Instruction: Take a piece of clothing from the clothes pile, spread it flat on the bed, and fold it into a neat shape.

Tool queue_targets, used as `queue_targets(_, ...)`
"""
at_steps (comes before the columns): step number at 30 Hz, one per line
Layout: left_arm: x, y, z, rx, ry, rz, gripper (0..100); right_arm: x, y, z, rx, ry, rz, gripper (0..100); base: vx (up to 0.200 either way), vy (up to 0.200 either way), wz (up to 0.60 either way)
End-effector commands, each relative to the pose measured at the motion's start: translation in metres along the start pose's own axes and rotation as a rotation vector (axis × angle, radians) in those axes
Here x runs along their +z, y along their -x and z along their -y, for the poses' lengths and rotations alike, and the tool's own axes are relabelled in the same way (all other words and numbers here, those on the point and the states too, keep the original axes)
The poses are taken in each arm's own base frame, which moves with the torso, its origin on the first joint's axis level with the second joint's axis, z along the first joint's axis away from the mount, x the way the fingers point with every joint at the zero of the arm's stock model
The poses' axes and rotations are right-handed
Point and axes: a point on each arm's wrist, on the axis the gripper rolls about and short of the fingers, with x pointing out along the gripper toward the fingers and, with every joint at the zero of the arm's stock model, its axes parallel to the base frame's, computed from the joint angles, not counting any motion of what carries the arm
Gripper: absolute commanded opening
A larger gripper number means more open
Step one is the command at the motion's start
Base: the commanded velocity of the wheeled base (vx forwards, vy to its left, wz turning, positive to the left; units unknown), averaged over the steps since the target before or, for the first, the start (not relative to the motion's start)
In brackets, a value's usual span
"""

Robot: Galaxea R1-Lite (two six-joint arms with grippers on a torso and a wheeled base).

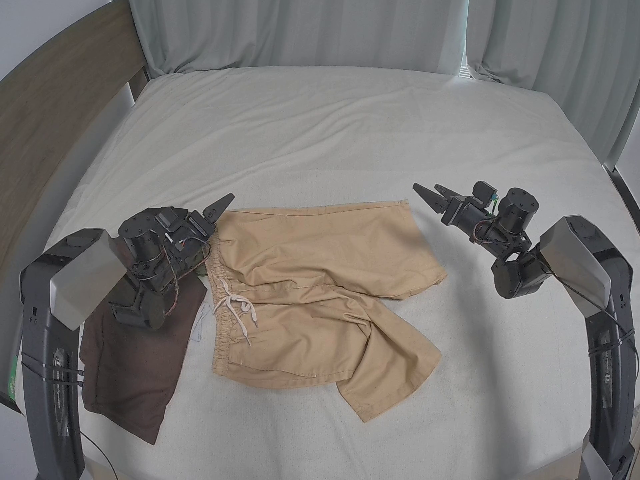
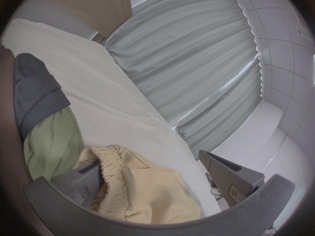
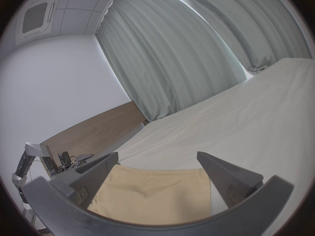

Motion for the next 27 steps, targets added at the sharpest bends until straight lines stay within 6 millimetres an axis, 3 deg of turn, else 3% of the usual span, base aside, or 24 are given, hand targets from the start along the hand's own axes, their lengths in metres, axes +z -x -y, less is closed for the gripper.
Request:
queue_targets(1,0.006,0.008,-0.002,0.027,0.005,0.007,100,0.004,0.008,-0.010,-0.004,0.016,-0.017,100,0.000,0.000,0.00)
queue_targets(12,0.021,0.034,0.020,0.053,0.009,-0.001,100,-0.006,0.039,-0.037,0.003,0.034,-0.049,100,0.000,0.000,0.00)
queue_targets(17,0.030,0.060,0.041,0.054,0.000,-0.001,100,-0.010,0.057,-0.062,0.025,0.034,-0.067,100,0.000,0.000,0.00)
queue_targets(27,0.028,0.126,0.083,0.007,-0.192,-0.088,100,0.014,0.104,-0.111,0.020,0.012,-0.135,100,0.000,0.000,0.00)
